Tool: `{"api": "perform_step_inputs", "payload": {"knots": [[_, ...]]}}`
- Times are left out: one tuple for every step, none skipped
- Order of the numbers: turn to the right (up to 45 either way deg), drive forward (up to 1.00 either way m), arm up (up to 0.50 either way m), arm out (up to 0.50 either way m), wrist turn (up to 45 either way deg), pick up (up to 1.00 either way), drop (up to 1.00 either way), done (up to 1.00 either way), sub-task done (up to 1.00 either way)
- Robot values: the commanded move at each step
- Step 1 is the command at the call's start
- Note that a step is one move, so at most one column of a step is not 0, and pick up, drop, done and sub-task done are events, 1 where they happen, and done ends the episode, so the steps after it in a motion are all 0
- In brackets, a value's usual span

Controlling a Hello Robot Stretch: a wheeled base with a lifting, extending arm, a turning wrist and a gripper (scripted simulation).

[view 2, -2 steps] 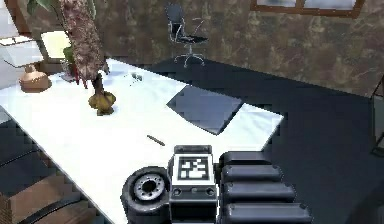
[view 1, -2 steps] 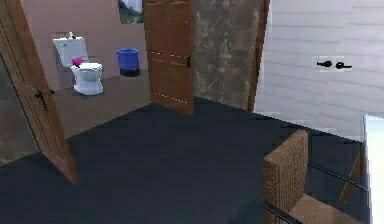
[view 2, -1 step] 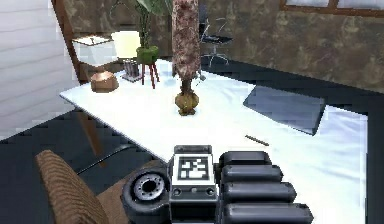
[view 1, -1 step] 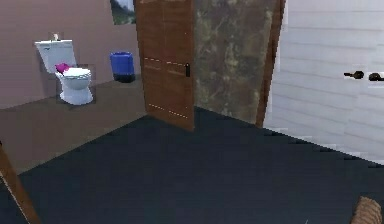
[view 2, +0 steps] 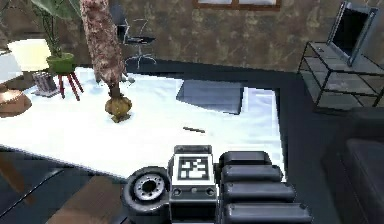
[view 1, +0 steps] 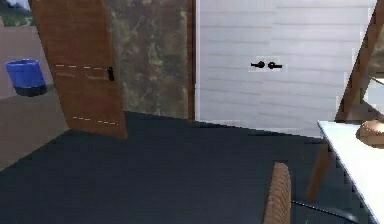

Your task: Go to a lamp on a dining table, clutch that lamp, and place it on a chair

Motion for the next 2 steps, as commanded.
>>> {"api": "perform_step_inputs", "payload": {"knots": [[-18.0, 0.0, 0.0, 0.0, 0.0, 0.0, 0.0, 0.0, 0.0], [0.0, 0.0, 0.0, 0.48, 0.0, 0.0, 0.0, 0.0, 0.0]]}}
